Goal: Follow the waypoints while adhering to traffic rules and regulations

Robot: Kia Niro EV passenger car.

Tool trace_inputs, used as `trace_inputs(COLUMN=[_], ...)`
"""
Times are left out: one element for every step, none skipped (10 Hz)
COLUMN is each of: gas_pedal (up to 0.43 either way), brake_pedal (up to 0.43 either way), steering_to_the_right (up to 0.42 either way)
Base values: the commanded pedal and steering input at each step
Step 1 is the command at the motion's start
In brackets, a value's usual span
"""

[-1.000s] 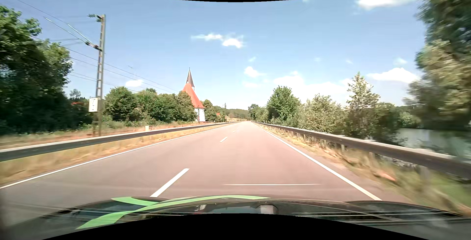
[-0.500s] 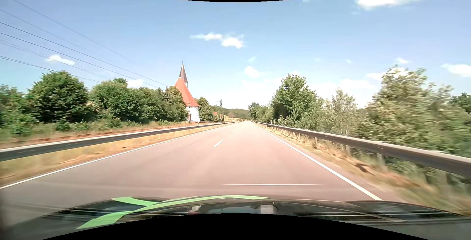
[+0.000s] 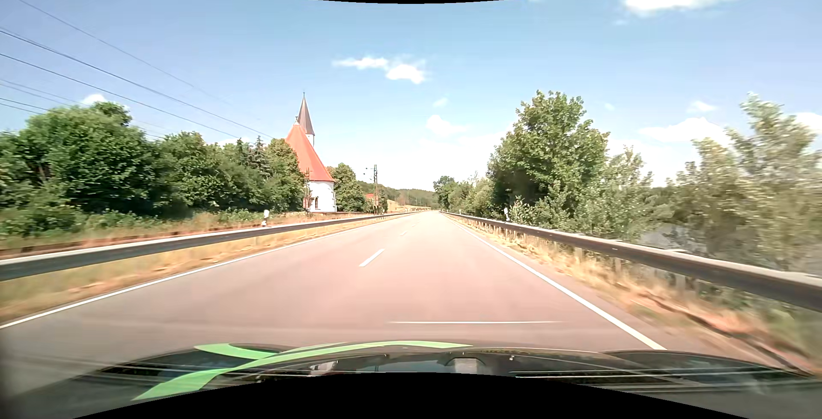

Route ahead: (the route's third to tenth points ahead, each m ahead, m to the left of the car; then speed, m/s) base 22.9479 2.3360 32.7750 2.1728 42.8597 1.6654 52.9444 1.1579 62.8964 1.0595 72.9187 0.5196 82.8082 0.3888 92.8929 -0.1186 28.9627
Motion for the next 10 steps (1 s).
trace_inputs(gas_pedal=[0.311,0.311,0.311,0.311,0.311,0.311,0.311,0.311,0.311,0.311], brake_pedal=[0.0,0.0,0.0,0.0,0.0,0.0,0.0,0.0,0.0,0.0], steering_to_the_right=[-0.004,-0.004,-0.004,-0.003,-0.004,-0.004,-0.003,-0.004,-0.004,-0.004])
